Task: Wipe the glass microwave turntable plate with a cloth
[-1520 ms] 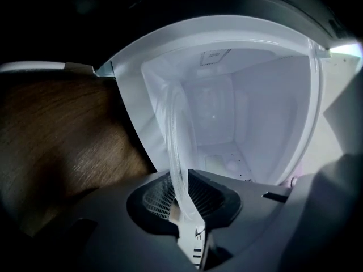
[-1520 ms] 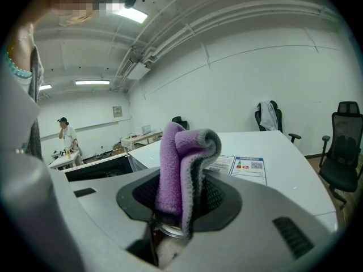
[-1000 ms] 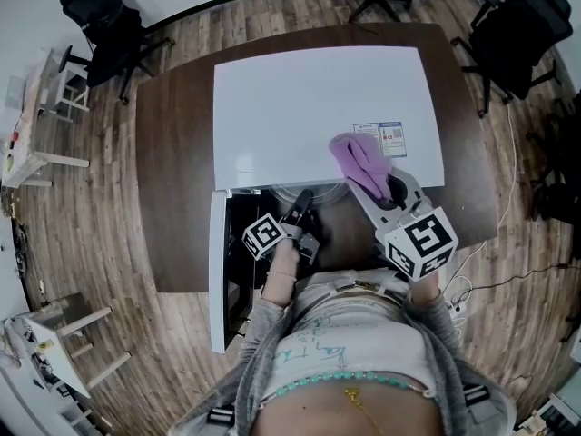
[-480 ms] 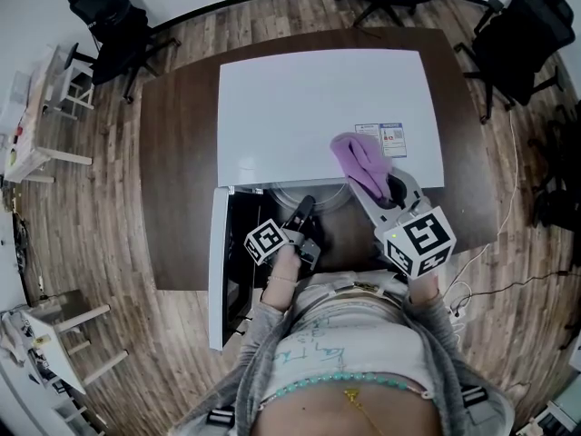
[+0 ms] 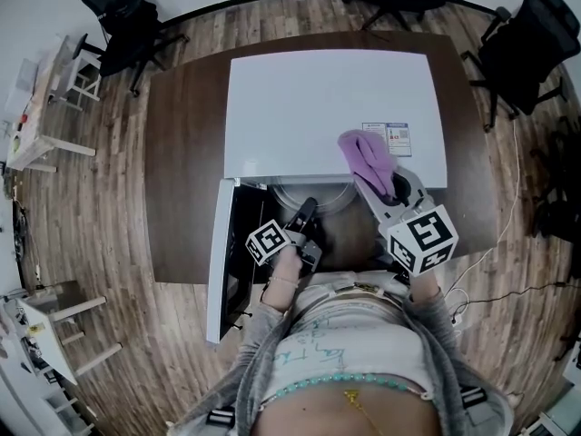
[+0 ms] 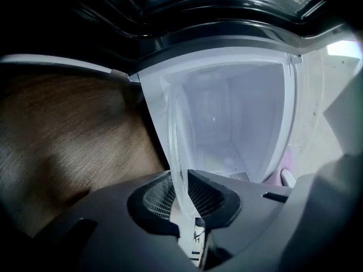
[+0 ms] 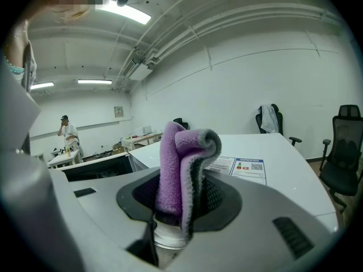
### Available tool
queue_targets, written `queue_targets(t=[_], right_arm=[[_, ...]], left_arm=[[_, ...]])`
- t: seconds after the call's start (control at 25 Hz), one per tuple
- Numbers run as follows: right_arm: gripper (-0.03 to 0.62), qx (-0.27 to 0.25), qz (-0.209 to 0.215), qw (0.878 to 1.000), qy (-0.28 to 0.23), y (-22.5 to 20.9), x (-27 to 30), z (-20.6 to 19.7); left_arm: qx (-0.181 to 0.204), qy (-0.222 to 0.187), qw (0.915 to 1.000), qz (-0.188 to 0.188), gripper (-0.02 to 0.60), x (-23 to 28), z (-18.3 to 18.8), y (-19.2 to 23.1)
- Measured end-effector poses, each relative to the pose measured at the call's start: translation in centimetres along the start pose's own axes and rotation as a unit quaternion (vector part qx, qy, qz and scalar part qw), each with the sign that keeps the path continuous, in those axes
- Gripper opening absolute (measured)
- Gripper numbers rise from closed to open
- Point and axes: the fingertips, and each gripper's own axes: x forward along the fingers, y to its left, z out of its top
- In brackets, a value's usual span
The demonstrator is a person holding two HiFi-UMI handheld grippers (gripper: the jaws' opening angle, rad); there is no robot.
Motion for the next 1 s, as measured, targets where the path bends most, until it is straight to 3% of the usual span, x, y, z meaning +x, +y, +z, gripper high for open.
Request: queue_targets(t=[0.48, 1.0], right_arm=[[0.133, -0.005, -0.001, 1.000, -0.004, 0.0, -0.4, -0.1], [0.133, -0.006, -0.001, 1.000, -0.006, -0.1, -0.2, -0.2]], left_arm=[[-0.005, 0.027, 0.9996, 0.003, 0.067, -1.0, -3.4, 0.9], [0.012, 0.017, 0.9998, 0.003, 0.067, -1.3, -3.6, 0.9]])
